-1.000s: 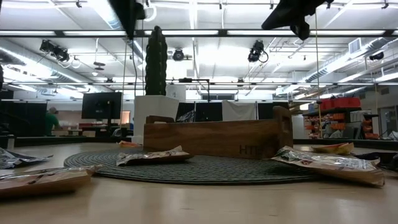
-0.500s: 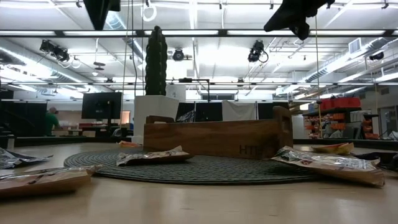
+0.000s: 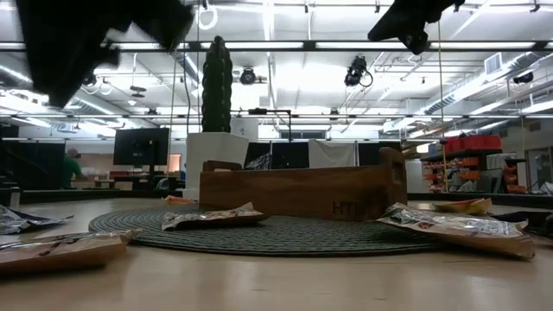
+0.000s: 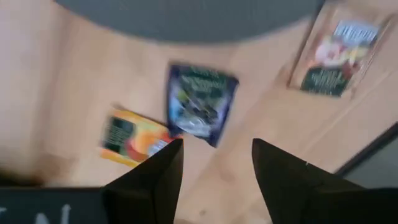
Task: Pick & Place Tea
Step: Put the purple tea bag into the left section of the wooden organizer
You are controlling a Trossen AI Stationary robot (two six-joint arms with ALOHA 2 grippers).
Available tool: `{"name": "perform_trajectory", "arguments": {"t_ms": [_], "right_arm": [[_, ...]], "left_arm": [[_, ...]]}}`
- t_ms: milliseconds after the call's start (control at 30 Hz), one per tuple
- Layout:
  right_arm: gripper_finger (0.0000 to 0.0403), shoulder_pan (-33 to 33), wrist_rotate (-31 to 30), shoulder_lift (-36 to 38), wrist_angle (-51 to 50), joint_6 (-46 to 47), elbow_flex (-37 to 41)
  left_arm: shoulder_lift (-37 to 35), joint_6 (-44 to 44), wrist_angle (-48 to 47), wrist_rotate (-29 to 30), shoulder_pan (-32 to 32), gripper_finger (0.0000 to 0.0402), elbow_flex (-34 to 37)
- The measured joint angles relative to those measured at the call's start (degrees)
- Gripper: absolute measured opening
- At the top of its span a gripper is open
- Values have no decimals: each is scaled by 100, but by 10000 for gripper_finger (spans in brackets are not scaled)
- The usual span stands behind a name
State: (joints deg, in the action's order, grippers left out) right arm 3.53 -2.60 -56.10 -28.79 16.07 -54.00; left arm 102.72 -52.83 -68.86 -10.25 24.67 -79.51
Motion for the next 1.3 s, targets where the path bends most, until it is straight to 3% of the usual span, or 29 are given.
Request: {"name": "perform_trajectory", "arguments": {"t_ms": [200, 333, 633, 967, 1300], "right_arm": [[4, 0, 73, 0, 4, -54, 0], [4, 0, 71, 0, 7, -59, 0], [4, 0, 71, -7, 93, -61, 2], [4, 2, 224, -7, 91, -145, 2], [4, 2, 268, -7, 78, -146, 2]], "left_arm": [[-7, -45, 509, -418, -5, 197, 665], [-7, 122, 1382, -780, -17, 197, 1134], [-7, -351, 1249, -882, -238, 197, 1381], [-9, -158, 1134, -353, -429, 197, 1588], [-7, 124, 1483, -673, -422, 197, 1930]]}}
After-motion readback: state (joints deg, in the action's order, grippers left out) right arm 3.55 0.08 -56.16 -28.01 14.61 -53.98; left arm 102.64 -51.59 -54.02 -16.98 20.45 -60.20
